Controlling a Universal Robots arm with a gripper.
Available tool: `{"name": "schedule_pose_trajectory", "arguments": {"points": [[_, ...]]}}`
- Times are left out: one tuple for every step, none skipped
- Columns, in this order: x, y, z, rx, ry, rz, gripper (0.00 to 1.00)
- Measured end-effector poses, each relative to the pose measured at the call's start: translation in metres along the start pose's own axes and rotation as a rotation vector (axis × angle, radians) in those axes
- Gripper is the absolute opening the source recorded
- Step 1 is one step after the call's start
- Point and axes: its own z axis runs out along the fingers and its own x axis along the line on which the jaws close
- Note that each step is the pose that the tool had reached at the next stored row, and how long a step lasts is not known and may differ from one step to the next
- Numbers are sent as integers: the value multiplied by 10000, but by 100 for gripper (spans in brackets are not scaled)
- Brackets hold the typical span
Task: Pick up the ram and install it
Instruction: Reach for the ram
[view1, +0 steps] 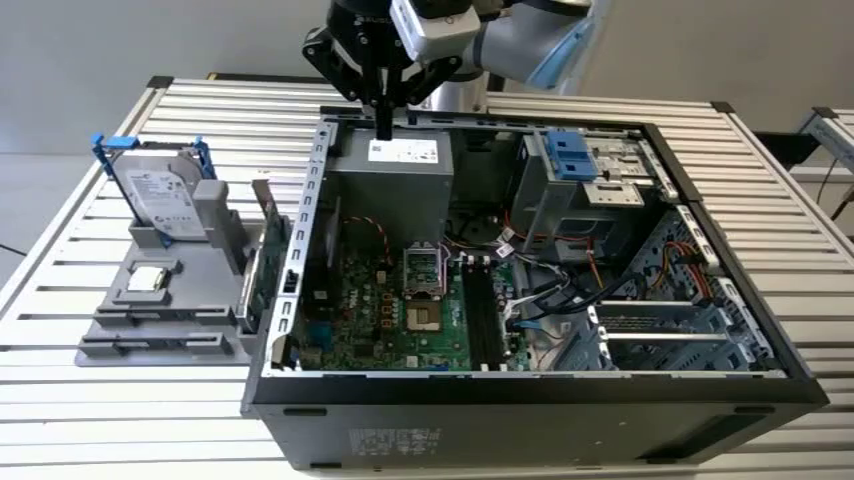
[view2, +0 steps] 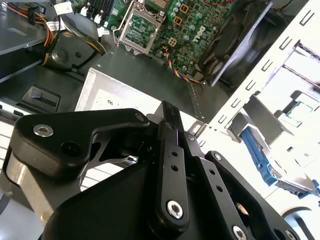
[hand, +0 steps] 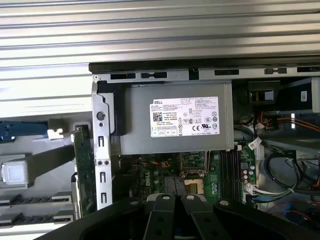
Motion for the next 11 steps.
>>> {"name": "schedule_pose_trajectory", "arguments": {"points": [[8,-1,-1,1,0,2,0],[15,-1,-1,1,0,1,0],[22,-1,-1,0,0,0,0],[29,-2,-1,1,0,1,0],[38,-3,-1,0,0,0,0],[48,-4,-1,0,0,0,0],[58,-4,-2,1,0,1,0],[67,-5,-1,0,-1,0,0],[75,-5,-1,0,0,0,0],[85,-6,-2,0,0,0,0],[97,-7,-2,0,0,1,0]]}}
